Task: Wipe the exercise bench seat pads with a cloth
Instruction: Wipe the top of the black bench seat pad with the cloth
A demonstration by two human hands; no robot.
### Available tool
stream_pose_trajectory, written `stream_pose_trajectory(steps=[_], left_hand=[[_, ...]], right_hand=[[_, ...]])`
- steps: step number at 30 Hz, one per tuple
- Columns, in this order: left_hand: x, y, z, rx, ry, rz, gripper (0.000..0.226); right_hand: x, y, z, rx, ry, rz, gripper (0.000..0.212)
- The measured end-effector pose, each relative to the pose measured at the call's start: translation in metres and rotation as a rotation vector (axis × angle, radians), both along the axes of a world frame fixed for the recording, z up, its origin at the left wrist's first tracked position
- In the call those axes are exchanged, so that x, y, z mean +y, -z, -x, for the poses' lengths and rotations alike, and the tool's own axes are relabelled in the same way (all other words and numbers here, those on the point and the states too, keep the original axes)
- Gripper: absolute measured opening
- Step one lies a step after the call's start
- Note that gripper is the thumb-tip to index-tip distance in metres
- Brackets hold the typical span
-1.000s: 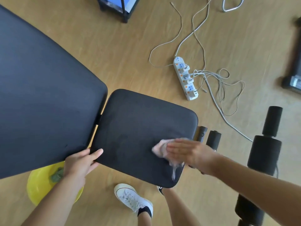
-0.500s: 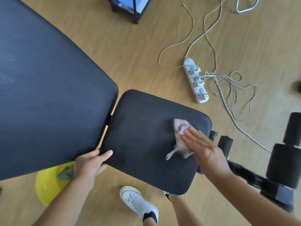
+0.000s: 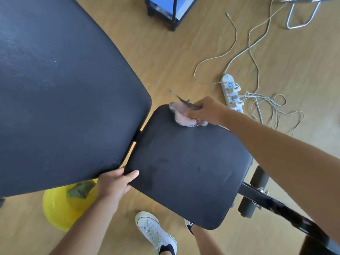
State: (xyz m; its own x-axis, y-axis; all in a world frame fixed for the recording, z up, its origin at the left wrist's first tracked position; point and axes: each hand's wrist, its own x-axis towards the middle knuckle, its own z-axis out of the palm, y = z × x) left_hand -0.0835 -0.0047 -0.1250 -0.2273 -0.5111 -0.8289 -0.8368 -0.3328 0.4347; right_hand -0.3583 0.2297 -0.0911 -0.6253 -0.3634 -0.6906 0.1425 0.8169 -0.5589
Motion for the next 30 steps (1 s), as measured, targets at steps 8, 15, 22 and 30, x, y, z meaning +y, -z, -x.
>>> stream_pose_trajectory(steps=[8,15,22,30], left_hand=[[0.0,-0.001,-0.003,0.042,0.019,-0.046,0.062],[0.003,-0.004,0.0,0.031,0.011,-0.034,0.053],[0.005,-0.012,0.007,-0.003,0.043,-0.039,0.072],[0.002,-0.015,0.004,-0.018,0.038,-0.048,0.073]], right_hand=[[0.046,0.001,-0.001,-0.033,-0.037,-0.155,0.047],[-0.036,0.019,-0.001,0.062,-0.03,0.024,0.038],[0.15,-0.018,-0.06,0.01,0.347,-0.235,0.027],[0.128,0.007,-0.216,0.077,1.225,-0.259,0.059]])
